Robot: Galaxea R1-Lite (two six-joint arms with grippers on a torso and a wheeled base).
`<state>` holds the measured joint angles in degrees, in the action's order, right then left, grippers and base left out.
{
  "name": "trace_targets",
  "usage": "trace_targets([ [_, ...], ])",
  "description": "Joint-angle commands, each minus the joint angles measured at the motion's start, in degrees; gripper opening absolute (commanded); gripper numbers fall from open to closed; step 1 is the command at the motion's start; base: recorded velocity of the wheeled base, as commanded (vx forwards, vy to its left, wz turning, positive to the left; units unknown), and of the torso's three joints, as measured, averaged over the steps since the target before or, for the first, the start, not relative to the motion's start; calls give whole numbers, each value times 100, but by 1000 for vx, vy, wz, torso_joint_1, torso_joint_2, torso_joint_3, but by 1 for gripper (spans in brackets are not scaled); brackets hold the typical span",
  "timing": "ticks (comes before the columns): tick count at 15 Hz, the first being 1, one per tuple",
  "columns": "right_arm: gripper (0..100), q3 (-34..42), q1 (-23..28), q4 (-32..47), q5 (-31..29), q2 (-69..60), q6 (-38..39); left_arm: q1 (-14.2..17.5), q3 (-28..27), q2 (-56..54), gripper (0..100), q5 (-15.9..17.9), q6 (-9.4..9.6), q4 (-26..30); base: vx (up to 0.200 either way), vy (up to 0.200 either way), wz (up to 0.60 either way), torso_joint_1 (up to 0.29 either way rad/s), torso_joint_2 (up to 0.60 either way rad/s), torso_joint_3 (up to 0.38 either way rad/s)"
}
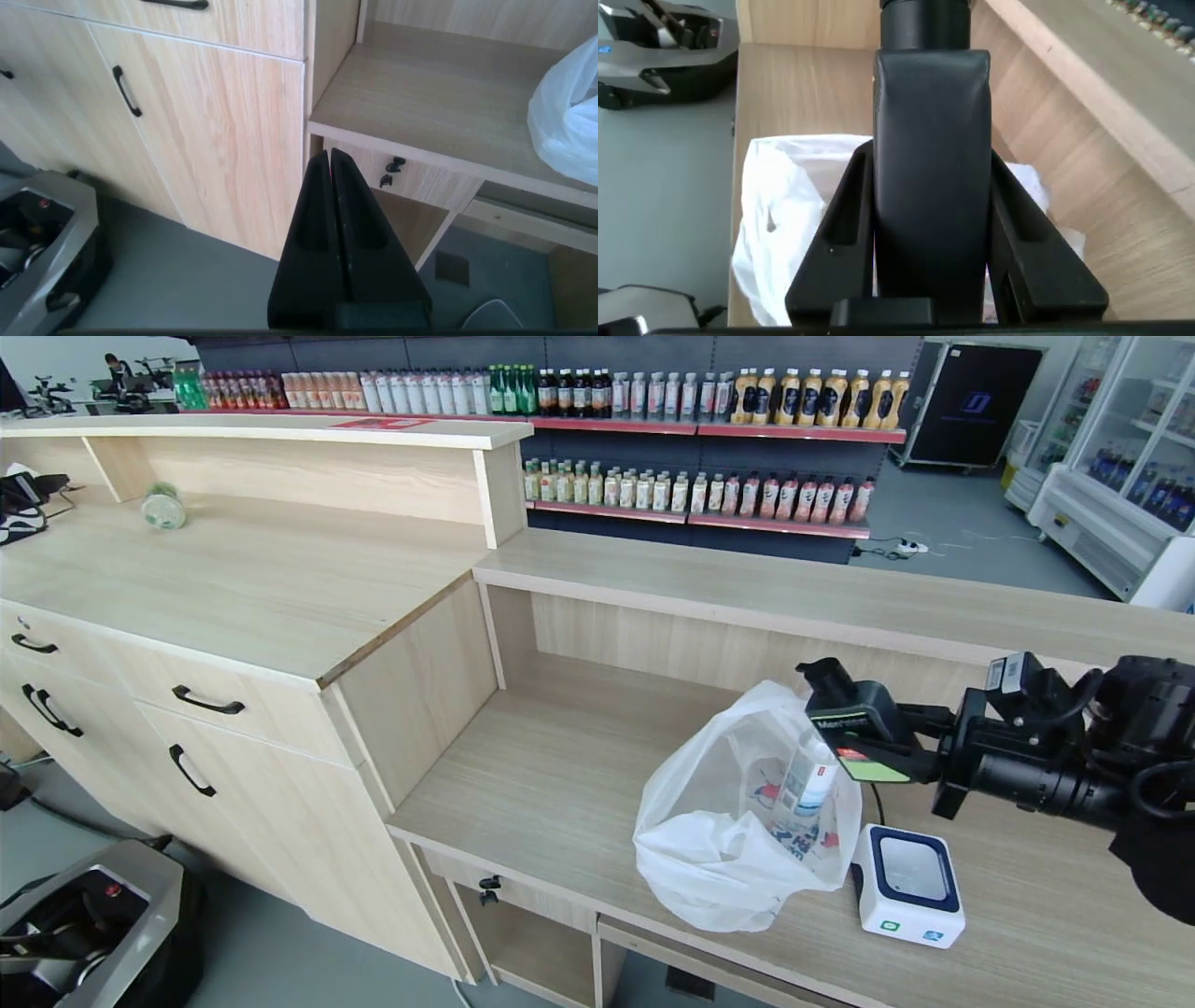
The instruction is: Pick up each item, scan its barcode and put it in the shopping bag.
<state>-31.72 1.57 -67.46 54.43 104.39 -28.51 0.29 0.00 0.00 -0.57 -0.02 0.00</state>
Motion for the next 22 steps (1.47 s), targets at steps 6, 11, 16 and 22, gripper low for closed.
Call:
trace_targets([
  [6,0,-159,45,-162,999,1523,-67,-3,0,0,0,-4,2,0,0,0,0,0,0,0],
  [11,0,-458,36,-100,955,2156,-787,-3,0,0,0,-4,-6,0,0,0,0,0,0,0],
  [16,0,-976,-8,445,507,2305,-866,-3,0,0,0,-4,-6,0,0,0,0,0,0,0],
  [22,0,-1240,-219,559,410,2587,-1051,-3,0,0,0,-4,-6,0,0,0,0,0,0,0],
])
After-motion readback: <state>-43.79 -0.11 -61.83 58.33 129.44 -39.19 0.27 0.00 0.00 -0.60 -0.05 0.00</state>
